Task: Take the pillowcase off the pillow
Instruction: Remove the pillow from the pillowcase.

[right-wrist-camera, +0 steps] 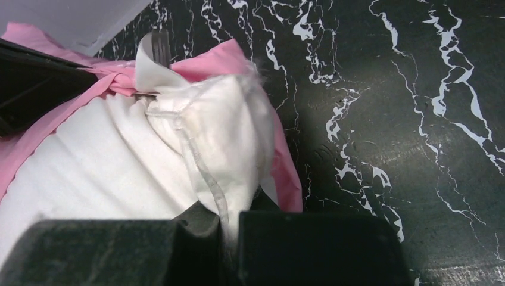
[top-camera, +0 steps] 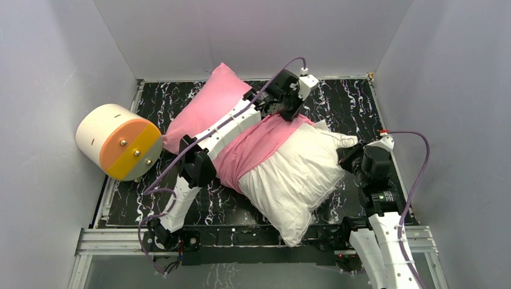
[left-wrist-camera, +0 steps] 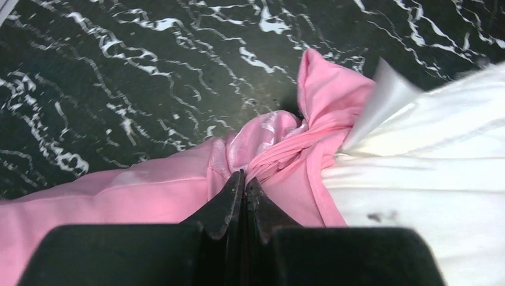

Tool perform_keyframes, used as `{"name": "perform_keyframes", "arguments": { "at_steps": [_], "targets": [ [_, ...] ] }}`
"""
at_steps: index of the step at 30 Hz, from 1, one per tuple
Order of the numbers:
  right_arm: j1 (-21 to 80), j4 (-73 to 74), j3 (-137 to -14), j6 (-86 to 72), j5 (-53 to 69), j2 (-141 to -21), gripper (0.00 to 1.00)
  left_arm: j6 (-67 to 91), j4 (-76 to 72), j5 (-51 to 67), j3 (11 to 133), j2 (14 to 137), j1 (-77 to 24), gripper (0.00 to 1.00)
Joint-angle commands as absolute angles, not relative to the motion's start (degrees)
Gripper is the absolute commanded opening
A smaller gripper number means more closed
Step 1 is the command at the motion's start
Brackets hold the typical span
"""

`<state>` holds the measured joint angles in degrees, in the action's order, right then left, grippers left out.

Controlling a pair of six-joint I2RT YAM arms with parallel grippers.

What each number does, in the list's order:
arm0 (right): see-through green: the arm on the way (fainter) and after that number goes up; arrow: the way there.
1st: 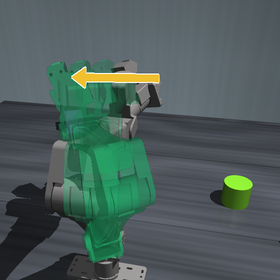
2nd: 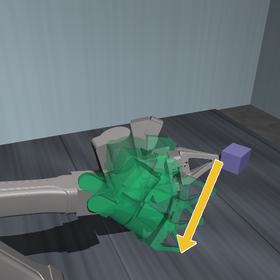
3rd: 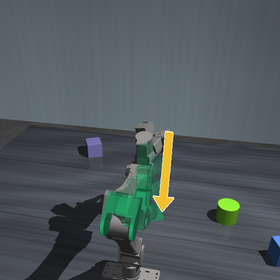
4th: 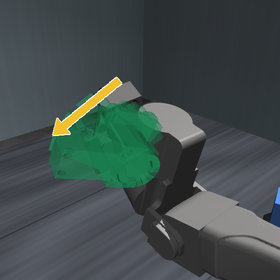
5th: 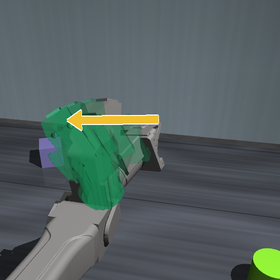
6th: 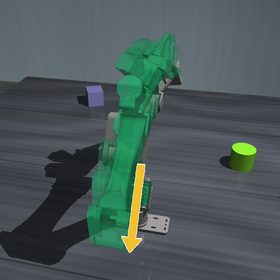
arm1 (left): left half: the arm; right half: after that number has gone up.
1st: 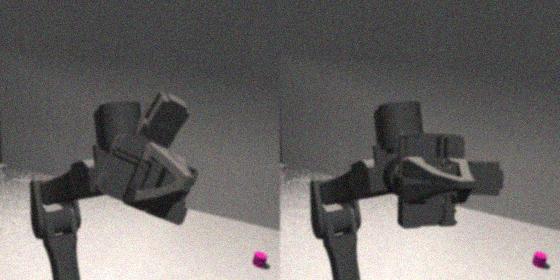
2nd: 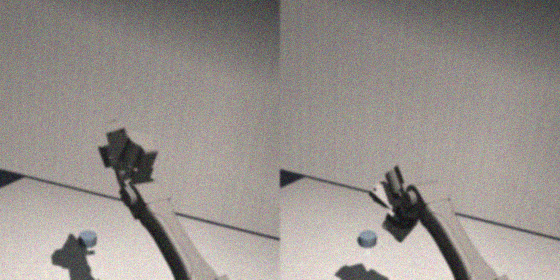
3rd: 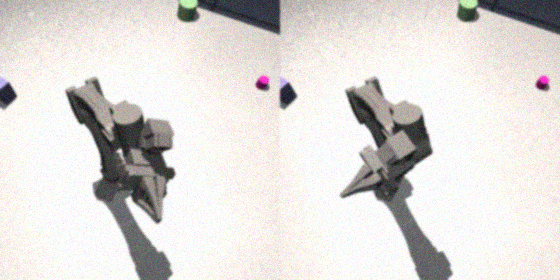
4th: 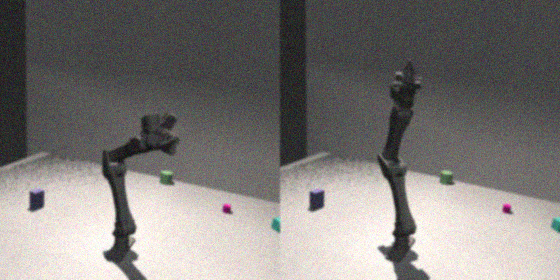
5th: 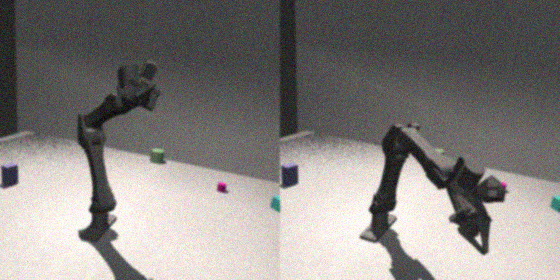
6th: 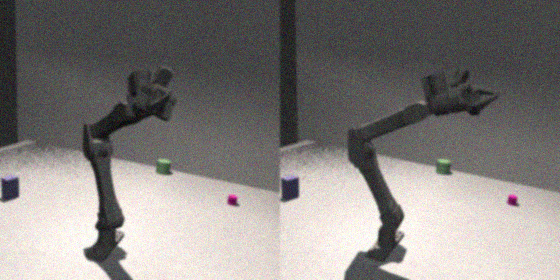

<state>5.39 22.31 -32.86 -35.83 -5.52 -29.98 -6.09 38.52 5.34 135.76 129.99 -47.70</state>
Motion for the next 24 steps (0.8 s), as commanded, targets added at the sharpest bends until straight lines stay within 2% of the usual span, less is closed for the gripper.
{"name": "perform_keyframes", "arguments": {
  "at_steps": [1,9,10,11,12,14,15,17,21,24],
  "targets": [
    [4.3,24.2,-37.3,-36.6,-19.2,-27.6,0.0,-4.2,41.7,-10.9,134.9,124.9,-35.9,0.0],
    [4.3,26.0,-39.4,-38.2,-21.5,-31.3,0.0,-1.3,40.0,-11.8,128.9,120.4,-28.8,0.0],
    [4.4,26.2,-39.9,-37.9,-21.3,-31.8,0.0,-1.3,40.2,-11.2,129.2,120.4,-28.6,0.03],
    [4.3,26.1,-40.3,-37.6,-20.8,-32.2,0.0,-1.2,40.4,-9.7,129.5,120.5,-28.6,0.15],
    [4.3,25.7,-40.4,-37.3,-19.9,-32.6,0.0,-1.0,40.6,-7.4,129.7,120.5,-28.6,0.23],
    [4.3,24.6,-40.5,-36.8,-17.3,-33.0,0.0,-0.4,40.4,-1.6,129.6,119.9,-28.6,0.32],
    [4.4,24.4,-40.5,-36.7,-15.9,-33.2,0.0,1.0,40.1,2.3,129.6,119.5,-28.6,0.39],
    [4.3,24.3,-40.6,-36.3,-13.2,-33.8,0.0,2.3,39.5,8.9,129.6,118.9,-29.1,0.66],
    [4.3,24.6,-40.8,-36.0,-9.7,-34.9,0.0,0.6,39.6,14.5,129.9,118.4,-32.7,0.88],
    [4.4,24.9,-40.8,-36.1,-7.7,-35.2,0.0,-4.2,41.6,12.3,129.8,118.4,-37.6,0.97]
  ]
}}
